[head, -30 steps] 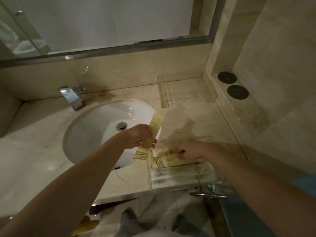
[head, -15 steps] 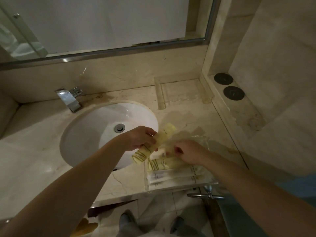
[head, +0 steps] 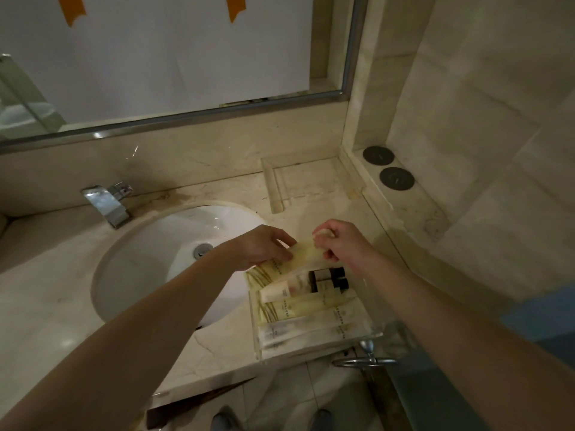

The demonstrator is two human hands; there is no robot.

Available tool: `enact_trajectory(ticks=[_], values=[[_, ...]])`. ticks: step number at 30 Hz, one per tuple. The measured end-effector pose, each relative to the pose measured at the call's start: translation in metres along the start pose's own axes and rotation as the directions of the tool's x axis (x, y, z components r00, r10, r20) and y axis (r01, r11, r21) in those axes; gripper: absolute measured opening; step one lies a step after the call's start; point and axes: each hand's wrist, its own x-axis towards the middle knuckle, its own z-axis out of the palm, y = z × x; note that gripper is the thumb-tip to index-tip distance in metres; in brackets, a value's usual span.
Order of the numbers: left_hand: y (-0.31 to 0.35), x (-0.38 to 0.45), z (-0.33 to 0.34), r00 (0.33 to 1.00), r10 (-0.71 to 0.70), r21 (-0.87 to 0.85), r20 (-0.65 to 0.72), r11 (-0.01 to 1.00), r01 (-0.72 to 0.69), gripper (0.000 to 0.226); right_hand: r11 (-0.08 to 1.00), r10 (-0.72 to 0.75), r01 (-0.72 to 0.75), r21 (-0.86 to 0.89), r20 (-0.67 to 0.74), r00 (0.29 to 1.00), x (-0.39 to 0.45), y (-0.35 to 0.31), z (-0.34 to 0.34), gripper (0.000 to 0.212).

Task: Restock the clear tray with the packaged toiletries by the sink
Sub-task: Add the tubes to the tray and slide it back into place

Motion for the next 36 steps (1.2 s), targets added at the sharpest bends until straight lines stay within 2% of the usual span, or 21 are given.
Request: enact_trajectory(ticks=[5, 8, 12, 16, 21, 28, 31, 34, 36], values=[[-0.022, 0.002, -0.004, 0.987, -0.155, 0.253, -0.047, 0.954, 0.162, 0.019, 0.987, 0.159, -0.159, -0.016, -0.004, 0.987, -0.003, 0.034, -0.013, 0.007], [-0.038, 0.003, -0.001, 0.977, -0.184, 0.286, -0.106, 0.936, 0.207, 0.016, 0.967, 0.234, -0.233, -0.102, -0.003, 0.972, -0.003, 0.056, -0.009, 0.004], [-0.051, 0.01, 0.004, 0.976, -0.159, 0.354, -0.148, 0.913, 0.203, 0.012, 0.936, 0.212, -0.221, -0.273, -0.063, 0.975, 0.001, 0.074, 0.003, 0.001], [-0.06, 0.015, 0.005, 0.976, -0.135, 0.481, -0.172, 0.853, 0.203, 0.011, 0.853, 0.156, -0.183, -0.489, -0.095, 0.983, 0.004, 0.078, 0.012, 0.009], [-0.071, 0.016, 0.006, 0.979, -0.067, 0.583, -0.192, 0.794, 0.169, 0.009, 0.812, 0.172, -0.191, -0.551, -0.086, 0.981, 0.006, 0.077, 0.014, 0.013], [-0.075, 0.018, 0.012, 0.975, -0.003, 0.647, -0.222, 0.747, 0.15, 0.013, 0.795, 0.183, -0.222, -0.565, -0.126, 0.975, 0.006, 0.077, 0.012, 0.025], [-0.075, 0.014, 0.01, 0.968, 0.028, 0.638, -0.248, 0.757, 0.141, 0.016, 0.804, 0.15, -0.219, -0.552, -0.168, 0.974, 0.003, 0.078, 0.007, 0.028], [-0.074, 0.007, 0.001, 0.905, 0.115, 0.548, -0.409, 0.824, 0.143, 0.018, 0.808, 0.105, -0.241, -0.538, -0.271, 0.957, 0.001, 0.08, -0.006, 0.026], [-0.076, 0.0, -0.006, 0.863, 0.085, 0.466, -0.498, 0.865, 0.184, 0.016, 0.815, 0.113, -0.274, -0.511, -0.324, 0.939, -0.002, 0.084, -0.018, 0.024]])
